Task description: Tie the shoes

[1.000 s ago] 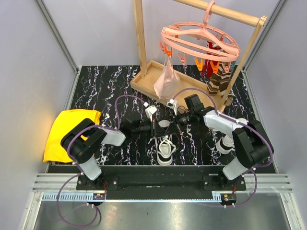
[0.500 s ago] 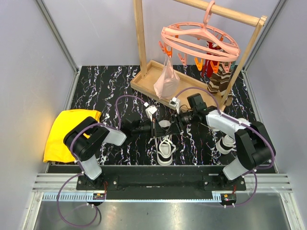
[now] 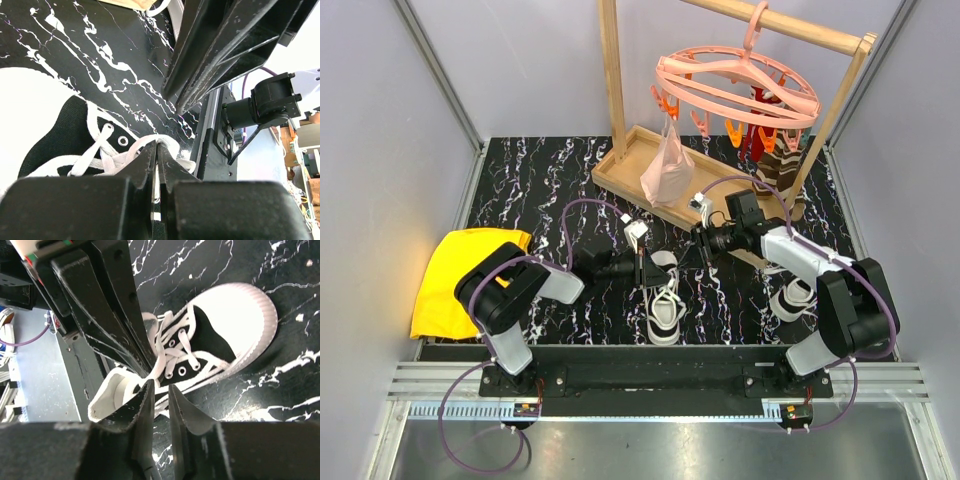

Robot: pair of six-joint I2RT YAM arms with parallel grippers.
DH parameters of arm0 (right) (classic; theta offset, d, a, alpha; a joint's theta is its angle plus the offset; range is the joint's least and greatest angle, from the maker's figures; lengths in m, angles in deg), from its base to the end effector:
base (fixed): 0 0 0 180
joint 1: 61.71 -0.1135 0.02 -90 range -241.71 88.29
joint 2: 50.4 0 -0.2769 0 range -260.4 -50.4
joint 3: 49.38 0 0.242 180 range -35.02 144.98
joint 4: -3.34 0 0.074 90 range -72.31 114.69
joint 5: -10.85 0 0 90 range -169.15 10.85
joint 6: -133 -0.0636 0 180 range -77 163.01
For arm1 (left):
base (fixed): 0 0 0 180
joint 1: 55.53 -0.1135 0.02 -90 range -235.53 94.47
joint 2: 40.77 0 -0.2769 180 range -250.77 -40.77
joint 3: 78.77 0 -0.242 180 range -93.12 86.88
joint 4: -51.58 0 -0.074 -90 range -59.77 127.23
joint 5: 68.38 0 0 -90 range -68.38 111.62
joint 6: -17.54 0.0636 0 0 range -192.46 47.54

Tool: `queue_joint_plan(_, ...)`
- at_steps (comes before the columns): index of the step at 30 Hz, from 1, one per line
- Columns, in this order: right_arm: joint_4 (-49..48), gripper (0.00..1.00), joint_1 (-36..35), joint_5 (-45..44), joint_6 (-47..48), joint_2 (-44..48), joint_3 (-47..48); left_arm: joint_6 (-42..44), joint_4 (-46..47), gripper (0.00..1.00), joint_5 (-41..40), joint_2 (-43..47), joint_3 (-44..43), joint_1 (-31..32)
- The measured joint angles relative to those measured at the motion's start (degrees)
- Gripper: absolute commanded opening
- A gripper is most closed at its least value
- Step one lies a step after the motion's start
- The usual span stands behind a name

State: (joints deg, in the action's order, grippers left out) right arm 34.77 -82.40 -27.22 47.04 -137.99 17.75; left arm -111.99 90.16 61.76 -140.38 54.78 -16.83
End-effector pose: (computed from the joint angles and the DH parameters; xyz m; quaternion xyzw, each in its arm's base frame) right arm 0.2676 0.1546 0.2165 -0.3216 0.7995 0.4520 0.2305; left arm 0.2319 -0.2383 0.1620 0.2045 0.7446 -0.5731 0.2745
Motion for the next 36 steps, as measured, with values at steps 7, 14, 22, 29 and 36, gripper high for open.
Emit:
queue_joint_plan(7,3.4,0.25,0.1,0.2,1.2,-1.7,0.3,0.0,0.3,0.04,0.1,0.0,0.0,-0.2)
queue_joint_plan(14,6.4,0.30,0.1,1.7,2.8,-4.2,1.0,0.0,0.3,0.04,0.2,0.0,0.0,-0.3)
queue_joint_plan(22,6.8,0.33,-1.1,3.3,3.3,-4.9,2.2,0.0,0.3,0.04,0.3,0.0,0.0,-0.3)
queue_joint_plan(29,6.8,0.34,-2.0,3.5,3.3,-6.2,2.5,0.0,0.5,0.05,0.5,-0.1,0.0,-0.3)
queue_joint_plan(36,6.8,0.35,-2.7,3.6,3.4,-7.1,3.2,-0.3,0.7,0.05,1.0,-0.7,0.0,-0.3)
